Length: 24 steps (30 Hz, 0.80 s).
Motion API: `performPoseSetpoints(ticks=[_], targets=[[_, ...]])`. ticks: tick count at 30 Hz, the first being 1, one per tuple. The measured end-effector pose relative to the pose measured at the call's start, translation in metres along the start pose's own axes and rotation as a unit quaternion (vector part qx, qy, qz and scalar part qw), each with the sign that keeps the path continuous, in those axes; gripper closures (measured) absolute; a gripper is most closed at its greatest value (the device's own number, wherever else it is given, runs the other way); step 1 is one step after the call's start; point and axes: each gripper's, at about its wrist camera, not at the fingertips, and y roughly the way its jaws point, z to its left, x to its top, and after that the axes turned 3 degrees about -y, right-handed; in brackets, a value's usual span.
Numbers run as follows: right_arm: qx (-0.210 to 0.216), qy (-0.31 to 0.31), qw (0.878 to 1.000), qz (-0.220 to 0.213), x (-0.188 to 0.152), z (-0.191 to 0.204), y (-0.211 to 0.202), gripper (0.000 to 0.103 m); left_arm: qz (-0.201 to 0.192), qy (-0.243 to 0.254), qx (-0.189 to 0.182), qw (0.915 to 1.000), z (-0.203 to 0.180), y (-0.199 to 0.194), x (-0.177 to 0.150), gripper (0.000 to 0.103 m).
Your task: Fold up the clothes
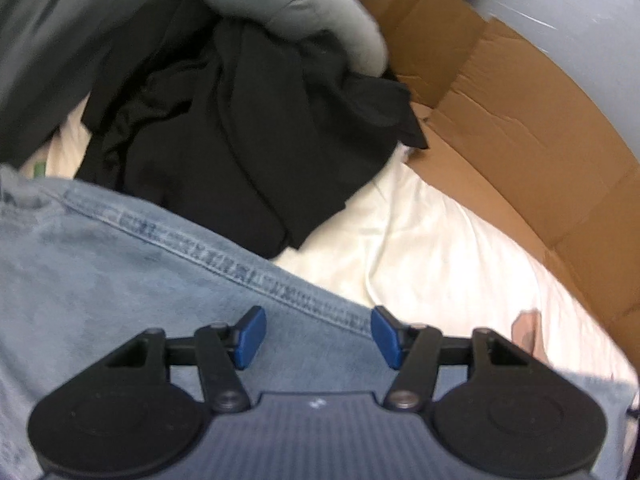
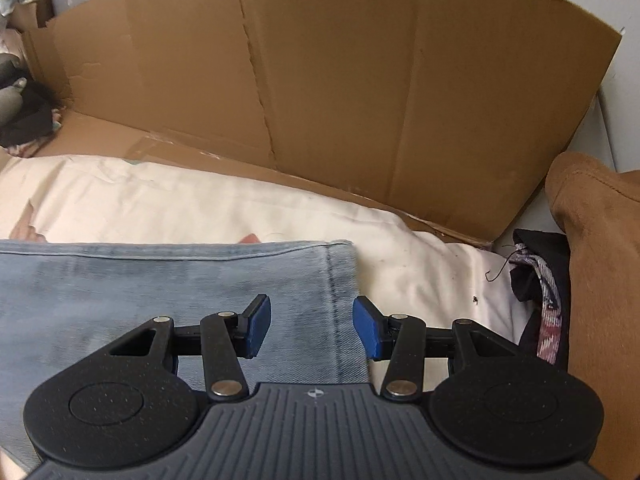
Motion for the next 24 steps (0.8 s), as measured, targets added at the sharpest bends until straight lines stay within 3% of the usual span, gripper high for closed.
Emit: performPoseSetpoints(ticks=[8,17,19,24], targets=[[-0.002,-0.032,0.999,0.0,0.004,-0.005,0.009,0.05,0.049,-0.112,0.006,0.9925,0.013,0.031,0.024,0.041],[0.014,-0.054,0.998,0.001,0.007,-0.012,0.027,0.049,0.099,-0.147,0.048,0.983,0.009,0.047,0.04,0.043],[0.019,-0.053,0.998,-0.001,0.008,-0.013,0.03,0.045,0.107,-0.153,0.062,0.9805,0.007,0.05,0.044,0.046],[0.029,-0.067,0.997,-0.009,0.013,-0.012,0.033,0.043,0.117,-0.178,0.084,0.9734,0.013,0.05,0.049,0.076]])
